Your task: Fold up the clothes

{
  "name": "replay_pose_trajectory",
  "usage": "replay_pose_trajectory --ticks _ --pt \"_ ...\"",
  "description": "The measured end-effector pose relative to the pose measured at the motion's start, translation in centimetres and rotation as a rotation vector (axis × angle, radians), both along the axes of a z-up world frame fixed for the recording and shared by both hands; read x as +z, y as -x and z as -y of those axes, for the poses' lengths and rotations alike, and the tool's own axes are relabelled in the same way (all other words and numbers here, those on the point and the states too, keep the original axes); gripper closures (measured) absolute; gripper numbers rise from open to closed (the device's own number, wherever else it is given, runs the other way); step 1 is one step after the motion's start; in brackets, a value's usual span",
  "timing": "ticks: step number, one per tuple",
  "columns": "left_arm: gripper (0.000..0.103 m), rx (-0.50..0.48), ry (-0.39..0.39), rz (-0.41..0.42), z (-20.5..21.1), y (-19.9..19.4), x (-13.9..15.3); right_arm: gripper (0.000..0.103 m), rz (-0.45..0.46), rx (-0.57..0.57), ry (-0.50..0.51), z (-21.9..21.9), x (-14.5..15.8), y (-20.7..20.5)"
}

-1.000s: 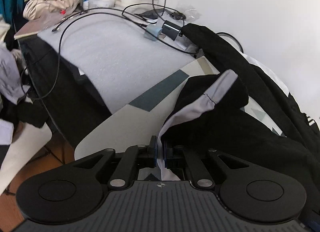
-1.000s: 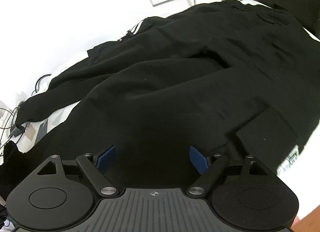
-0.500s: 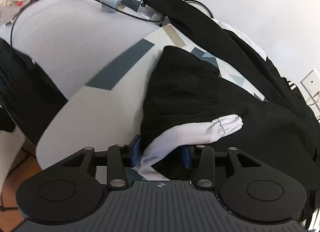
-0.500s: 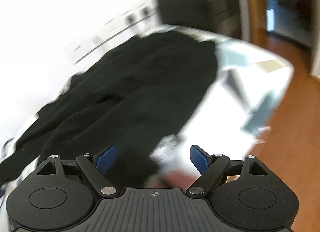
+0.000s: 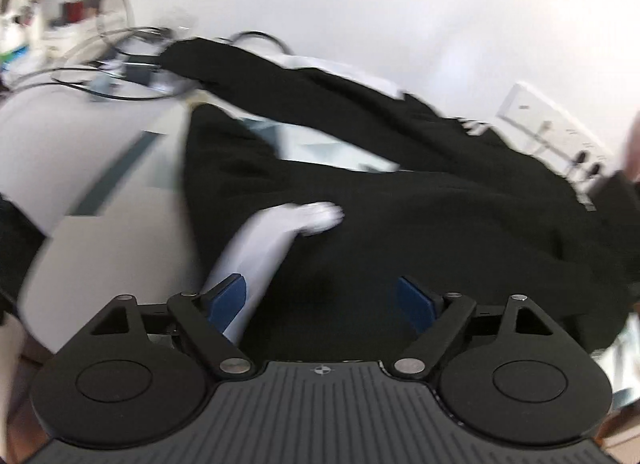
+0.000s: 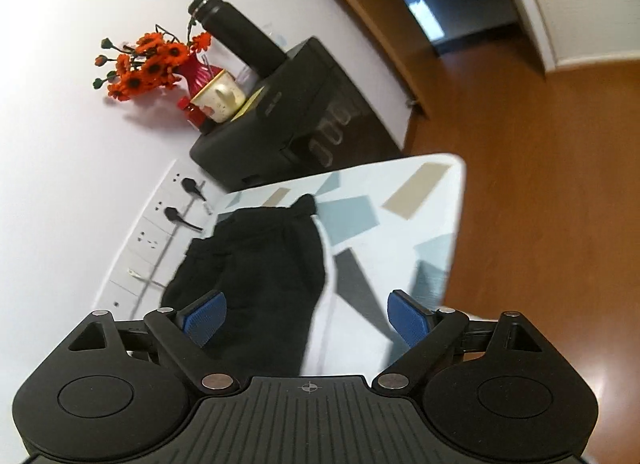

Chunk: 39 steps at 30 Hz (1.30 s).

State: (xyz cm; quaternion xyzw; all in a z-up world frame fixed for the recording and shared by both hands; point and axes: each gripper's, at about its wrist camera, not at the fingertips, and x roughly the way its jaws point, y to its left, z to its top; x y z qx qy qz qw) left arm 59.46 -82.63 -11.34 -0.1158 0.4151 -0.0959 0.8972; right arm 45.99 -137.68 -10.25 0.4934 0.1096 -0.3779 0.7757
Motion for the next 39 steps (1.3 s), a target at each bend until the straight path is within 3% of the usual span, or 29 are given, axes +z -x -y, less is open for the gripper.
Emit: replay_pose_trajectory --ticks 7,11,16,18,20,24,26,30,32,35,38,39 --pt "0.018 0.094 0.099 -0.114 5.2 -0.1 0.1 0.019 0.004 0.071 0.03 7.6 -0.2 -3.9" --pt "0.019 0.215 0.164 -0.221 6.4 0.7 -0.7 0.019 -0.016 0.08 0.065 13.4 -0.2 -5.7" --pt "0.019 0.25 0.103 -0.24 8.8 2.3 -2.0 0.019 -0.042 0.182 -0.017 18.4 -2.4 -9.5" --pt "0.019 0.298 0.11 -0.293 9.0 2.6 -2.8 0.019 -0.086 0.206 -0.032 18.9 -3.5 -11.1" --pt "0.019 0.34 0.114 -0.346 9.0 2.9 -3.5 0.025 -0.133 0.214 -0.048 19.2 -4.6 -12.3" --pt "0.019 0.366 0.142 -0.357 8.7 3.8 -3.7 0.026 -0.147 0.214 -0.088 19.7 -5.6 -12.8" --pt "0.019 0.404 0.232 -0.378 7.8 3.9 -4.3 0.025 -0.162 0.237 -0.078 19.9 -5.8 -13.1" --pt "0.019 0.479 0.539 -0.428 6.5 4.0 -6.1 0.025 -0.15 0.252 -0.112 20.0 -6.2 -13.4" --pt "0.019 0.497 0.61 -0.431 6.5 3.8 -6.7 0.025 -0.114 0.251 -0.167 19.9 -6.4 -13.5" --pt "0.019 0.493 0.586 -0.391 7.2 3.3 -6.5 0.025 -0.089 0.266 -0.195 19.5 -6.4 -13.7" --pt "0.027 0.462 0.543 -0.349 8.6 2.6 -6.2 0.025 -0.088 0.279 -0.187 19.1 -6.4 -14.0" --pt "0.042 0.44 0.526 -0.32 9.1 2.2 -6.1 0.025 -0.089 0.28 -0.188 19.1 -6.5 -14.0"
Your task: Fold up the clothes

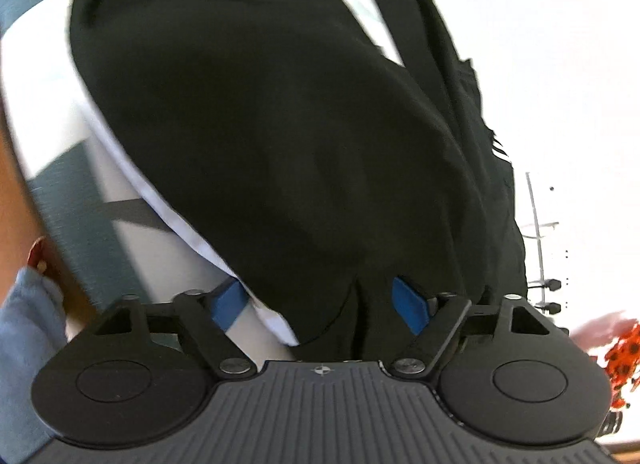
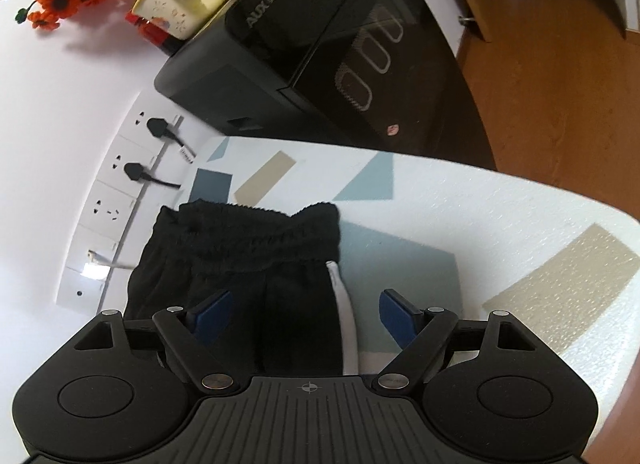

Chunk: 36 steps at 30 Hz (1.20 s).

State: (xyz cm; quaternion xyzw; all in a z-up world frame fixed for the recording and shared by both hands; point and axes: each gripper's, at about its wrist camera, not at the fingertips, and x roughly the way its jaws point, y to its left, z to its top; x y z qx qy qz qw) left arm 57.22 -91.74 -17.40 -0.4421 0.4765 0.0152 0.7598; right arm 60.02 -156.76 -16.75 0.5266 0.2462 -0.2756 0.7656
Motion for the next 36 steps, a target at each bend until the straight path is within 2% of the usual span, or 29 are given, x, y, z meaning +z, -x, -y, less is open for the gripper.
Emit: replay_pose_trajectory --ticks 1,2,3,7,8,10,12,13,15,16,17,20,22,24,26,28,32,36 --pt "0.069 -0.02 -0.039 0.038 0.5 -0.3 0.3 0.025 -0.005 0.0 0.003 0.0 0.0 0.0" --pt "0.083 -0.046 -0.106 0.075 1.0 -0.6 0.7 0.024 -0.016 -0.002 0.016 0.0 0.0 -0.1" --pt "0.089 -0.073 -0.169 0.104 1.4 -0.8 1.3 0.024 -0.028 -0.005 0.038 0.0 0.0 -0.2" --pt "0.095 -0.093 -0.233 0.209 1.9 -0.4 4.2 0.024 -0.09 -0.039 0.169 0.4 0.2 -1.3" --pt "0.096 -0.108 -0.241 0.23 1.9 -0.2 4.9 0.024 -0.103 -0.026 0.171 0.5 0.0 -1.9" --pt "0.096 -0.188 -0.274 0.324 2.8 0.5 7.0 0.023 -0.122 0.014 0.134 0.7 -0.6 -2.9" --pt "0.096 -0.277 -0.308 0.433 3.8 1.5 9.3 0.022 -0.123 0.046 0.152 0.0 -0.5 -3.6" --pt "0.097 -0.314 -0.315 0.488 4.2 2.2 10.4 0.025 -0.126 0.063 0.158 -0.4 -0.6 -3.9" --pt "0.097 -0.351 -0.286 0.544 4.3 3.4 11.8 0.039 -0.11 0.049 0.147 -0.8 -0.8 -4.1" --pt "0.097 -0.357 -0.282 0.551 4.3 3.8 12.2 0.064 -0.074 0.045 0.117 -0.9 -1.0 -4.0" --pt "0.097 -0.359 -0.292 0.551 4.1 4.1 12.4 0.08 -0.044 0.049 0.075 -0.8 -1.2 -3.9" --pt "0.097 -0.341 -0.31 0.506 3.3 4.3 12.0 0.092 0.009 0.021 0.05 -1.0 -0.6 -3.2" --pt "0.097 -0.328 -0.316 0.447 2.4 4.1 11.4 0.094 0.049 -0.009 0.075 -1.4 0.6 -2.1" --pt "0.097 -0.33 -0.34 0.328 1.9 3.0 10.5 0.095 0.064 -0.044 0.09 -1.6 1.7 -0.7" --pt "0.097 -0.335 -0.326 0.212 1.3 2.3 9.8 0.096 0.062 -0.072 0.095 -1.6 2.4 1.1" --pt "0.097 -0.345 -0.299 0.156 1.2 1.9 9.2 0.096 0.037 -0.089 0.113 -1.7 2.7 3.1" --pt "0.097 -0.388 -0.31 0.1 2.0 1.8 7.7 0.096 -0.055 -0.118 0.143 -2.2 2.8 6.8" --pt "0.097 -0.378 -0.229 -0.012 2.1 1.9 6.3 0.096 -0.171 -0.179 0.143 -2.4 2.3 8.9"
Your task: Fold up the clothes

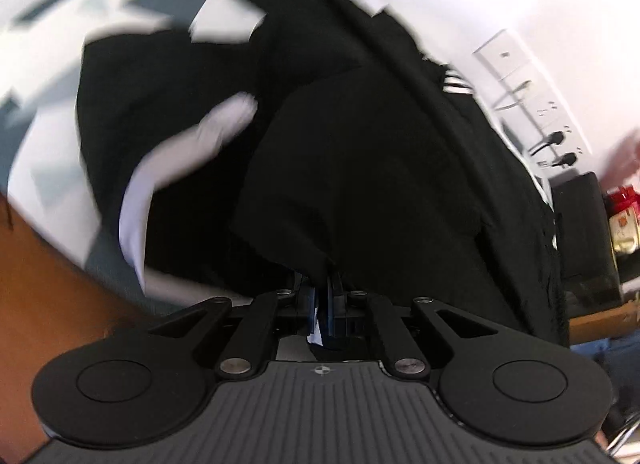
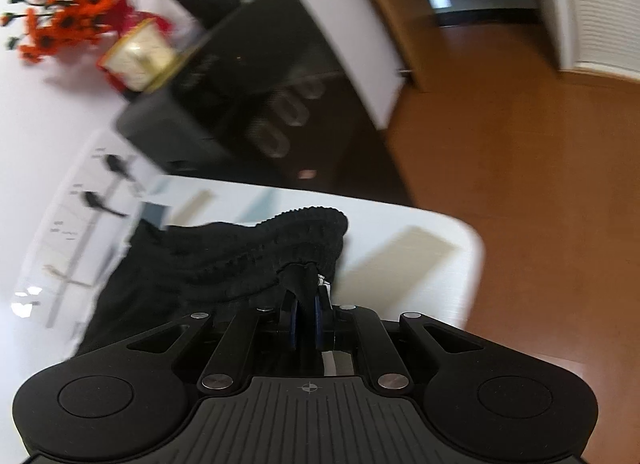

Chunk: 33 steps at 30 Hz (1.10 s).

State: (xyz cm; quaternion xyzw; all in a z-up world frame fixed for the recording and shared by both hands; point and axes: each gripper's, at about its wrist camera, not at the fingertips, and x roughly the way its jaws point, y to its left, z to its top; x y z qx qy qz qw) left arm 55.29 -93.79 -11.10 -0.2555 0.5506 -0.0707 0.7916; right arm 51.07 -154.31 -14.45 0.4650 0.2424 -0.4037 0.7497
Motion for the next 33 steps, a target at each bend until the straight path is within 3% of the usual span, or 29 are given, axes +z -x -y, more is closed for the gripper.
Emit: replay_pose_trajectory --ticks 3,5,7,12,14,15,16,20,24,27,30,31,32,33 --pt "0.096 -0.014 0.023 -0.001 -0.2 0.4 0.2 0.092 -0.067 -0.035 0.012 -0.5 -0.3 0.1" --pt "0.096 -0.035 0.031 0.024 -0.3 0.3 0.7 0.07 -0.124 -0.052 0.017 -0.9 -0.2 -0.4" --pt "0.096 -0.032 0.059 0.059 -0.9 0.1 1.7 0.062 -0.127 -0.074 0.053 -1.6 0.7 -0.7" --pt "0.093 -0.013 0.104 0.142 -2.3 -1.1 4.0 0.056 0.005 -0.023 0.124 -3.8 4.6 -2.2" --pt "0.081 -0.009 0.109 0.13 -3.1 -1.7 4.3 0.055 0.072 0.015 0.133 -4.7 6.6 -3.4" --pt "0.067 -0.002 0.125 0.109 -3.6 -1.9 4.4 0.054 0.107 0.033 0.13 -5.1 7.6 -4.1" --pt "0.062 0.001 0.147 0.107 -4.0 -2.0 4.6 0.053 0.14 0.051 0.121 -5.4 8.6 -4.8" --pt "0.058 -0.025 0.199 0.166 -6.4 -2.2 6.3 0.05 0.284 0.119 0.053 -7.0 12.8 -8.3" --pt "0.042 0.022 0.219 0.194 -11.5 -3.6 7.5 0.046 0.387 0.256 0.068 -10.3 17.5 -12.4" --pt "0.042 0.111 0.209 0.2 -16.8 -5.0 7.4 0.042 0.382 0.412 0.15 -13.9 19.6 -16.3" --pt "0.042 0.217 0.164 0.188 -21.5 -6.3 6.7 0.042 0.343 0.5 0.194 -17.9 19.2 -19.9" --pt "0.042 0.24 0.141 0.191 -22.6 -6.7 6.5 0.04 0.335 0.539 0.199 -19.0 18.6 -21.4" --pt "0.042 0.255 0.107 0.195 -23.4 -7.3 6.3 0.031 0.327 0.607 0.208 -20.0 17.7 -23.2" --pt "0.042 0.26 0.051 0.196 -23.5 -7.9 6.1 0.031 0.307 0.658 0.227 -21.1 16.7 -24.9"
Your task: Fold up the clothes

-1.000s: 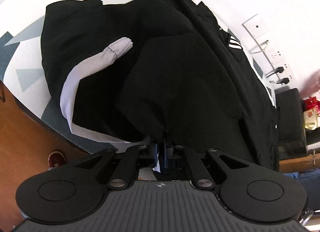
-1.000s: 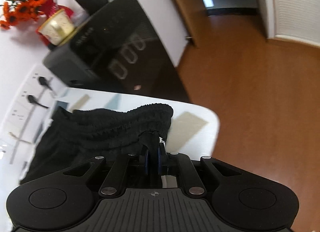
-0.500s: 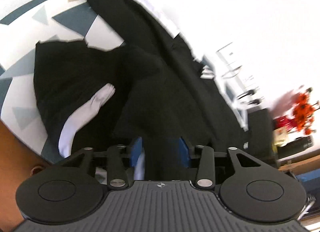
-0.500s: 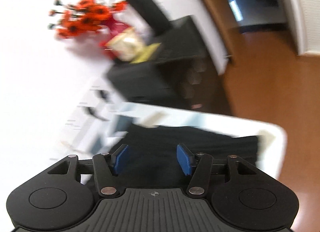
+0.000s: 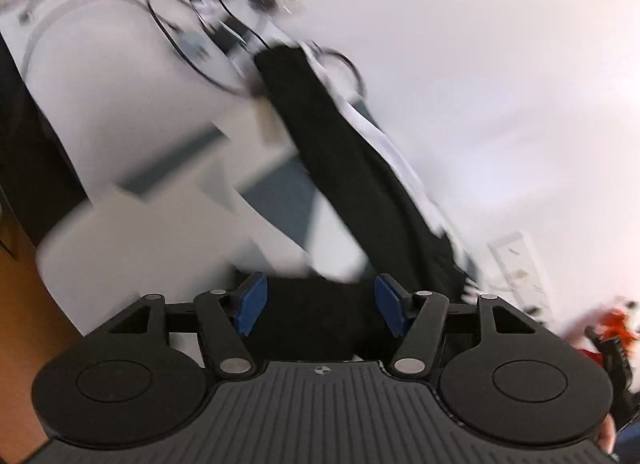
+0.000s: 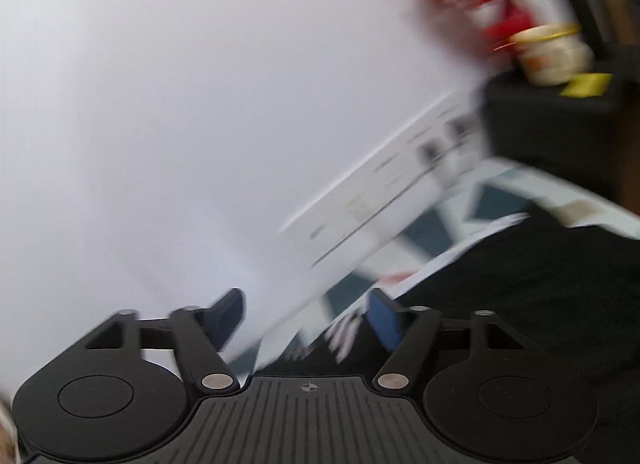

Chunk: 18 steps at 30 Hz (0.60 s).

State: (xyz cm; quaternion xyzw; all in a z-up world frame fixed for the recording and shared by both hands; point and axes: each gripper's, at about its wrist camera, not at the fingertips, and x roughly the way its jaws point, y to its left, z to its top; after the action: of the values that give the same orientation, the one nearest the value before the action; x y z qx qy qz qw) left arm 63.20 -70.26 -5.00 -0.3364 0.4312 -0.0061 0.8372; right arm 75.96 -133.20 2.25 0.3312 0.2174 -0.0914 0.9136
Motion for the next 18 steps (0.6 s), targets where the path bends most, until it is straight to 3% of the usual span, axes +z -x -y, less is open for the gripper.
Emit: replay_pose_trajectory --ticks 3,6,10,15,18 --pt "0.041 -0.013 -0.121 -0.029 1.1 -2.3 -1.4 0.036 -0.144 -0.015 0.122 -3.4 -4.3 -3.6" --pt "0.041 -0.083 -0.111 -0.071 3.7 -4.1 -3.0 0.044 -0.29 0.05 0.098 -6.8 -9.1 -5.3" --pt "0.039 -0.162 -0.095 -0.1 7.4 -5.7 -4.4 0.036 -0.416 0.221 0.047 -12.2 -13.1 -5.9" --pt "0.039 -0.173 -0.104 -0.14 10.2 -7.0 -4.9 0.043 -0.495 0.339 0.282 -17.2 -15.9 -6.0" --pt "0.036 -0.126 -0.131 -0.129 10.6 -7.7 -5.0 0.035 -0.494 0.483 0.27 -18.7 -15.5 -4.4"
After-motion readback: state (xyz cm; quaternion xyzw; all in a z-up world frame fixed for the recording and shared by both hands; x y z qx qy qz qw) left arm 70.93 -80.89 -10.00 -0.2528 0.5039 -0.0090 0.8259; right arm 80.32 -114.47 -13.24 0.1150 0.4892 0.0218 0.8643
